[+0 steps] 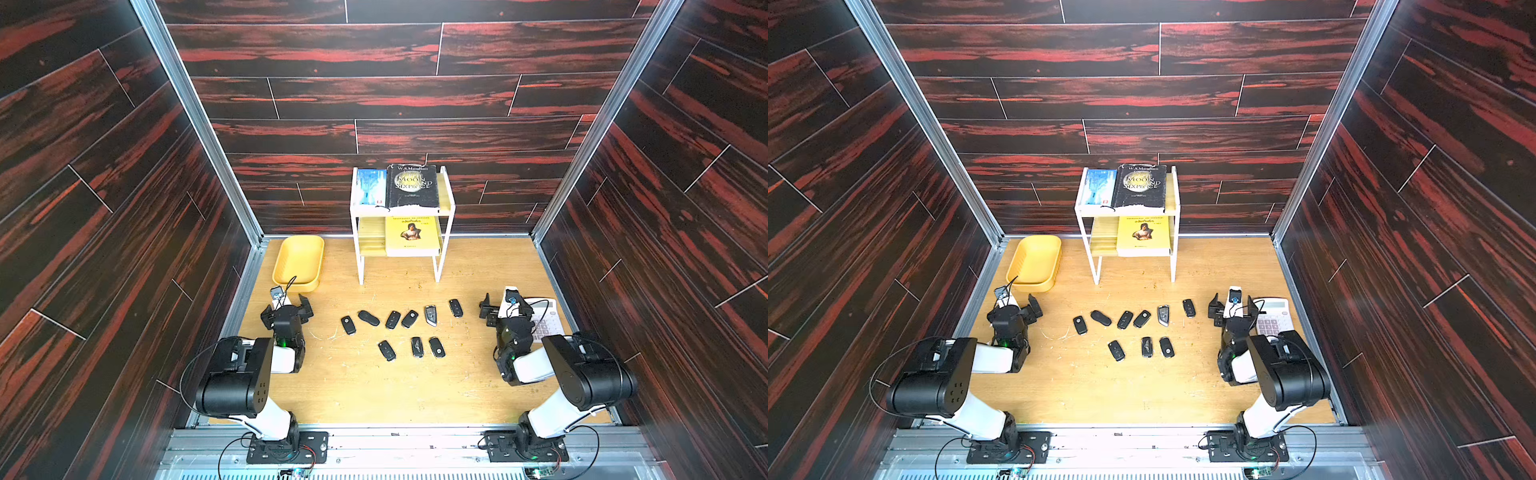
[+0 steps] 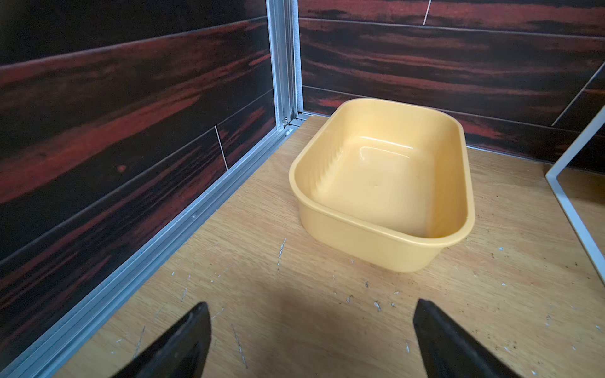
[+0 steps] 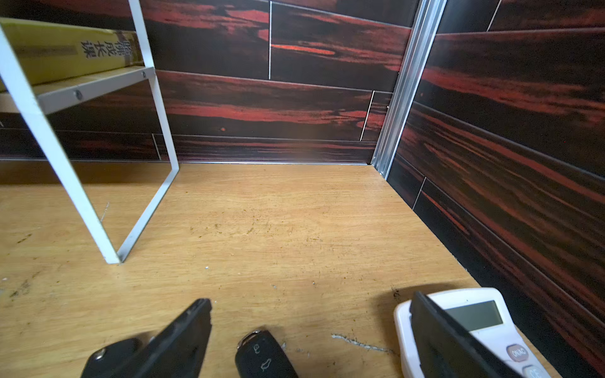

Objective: Place the car key into the storage box
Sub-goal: Pick up the storage box at the corner of the board.

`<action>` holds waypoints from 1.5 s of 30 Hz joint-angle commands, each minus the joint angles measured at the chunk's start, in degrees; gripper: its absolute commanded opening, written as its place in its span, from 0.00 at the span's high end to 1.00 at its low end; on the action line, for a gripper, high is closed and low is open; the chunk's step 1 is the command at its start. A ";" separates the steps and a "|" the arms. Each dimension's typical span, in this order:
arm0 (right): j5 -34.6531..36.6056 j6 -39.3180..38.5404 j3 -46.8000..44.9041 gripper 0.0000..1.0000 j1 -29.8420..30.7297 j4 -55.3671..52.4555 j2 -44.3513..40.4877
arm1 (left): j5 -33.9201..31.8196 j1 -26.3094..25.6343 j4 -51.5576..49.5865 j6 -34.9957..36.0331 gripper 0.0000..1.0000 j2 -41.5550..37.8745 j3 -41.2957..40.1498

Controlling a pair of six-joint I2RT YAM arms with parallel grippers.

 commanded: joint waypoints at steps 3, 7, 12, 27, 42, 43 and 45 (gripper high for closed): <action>-0.24 0.62 0.46 0.02 -0.22 0.85 -0.38 | -0.43 0.24 1.18 0.46 0.00 -0.06 0.10; -0.24 0.62 0.46 0.02 -0.22 0.85 -0.34 | -0.39 0.24 1.10 0.45 0.00 -0.04 0.10; -0.24 0.62 0.31 0.01 -0.22 0.94 -0.33 | -0.40 0.17 1.09 0.40 0.00 -0.03 0.10; -0.46 0.61 0.31 0.01 -0.30 0.89 -0.40 | 0.27 0.20 0.65 0.74 0.00 -0.08 0.30; -1.43 1.65 1.54 0.02 -1.47 -6.40 -6.02 | -3.50 -0.45 -7.61 0.74 0.00 -7.98 1.25; -1.41 1.31 2.00 0.01 -1.40 -7.64 -6.90 | -4.01 -0.55 -9.91 0.89 0.00 -10.27 1.53; -0.82 0.84 3.19 0.01 -0.63 -11.88 -9.28 | -6.62 -0.64 -14.03 0.38 0.00 -15.28 1.97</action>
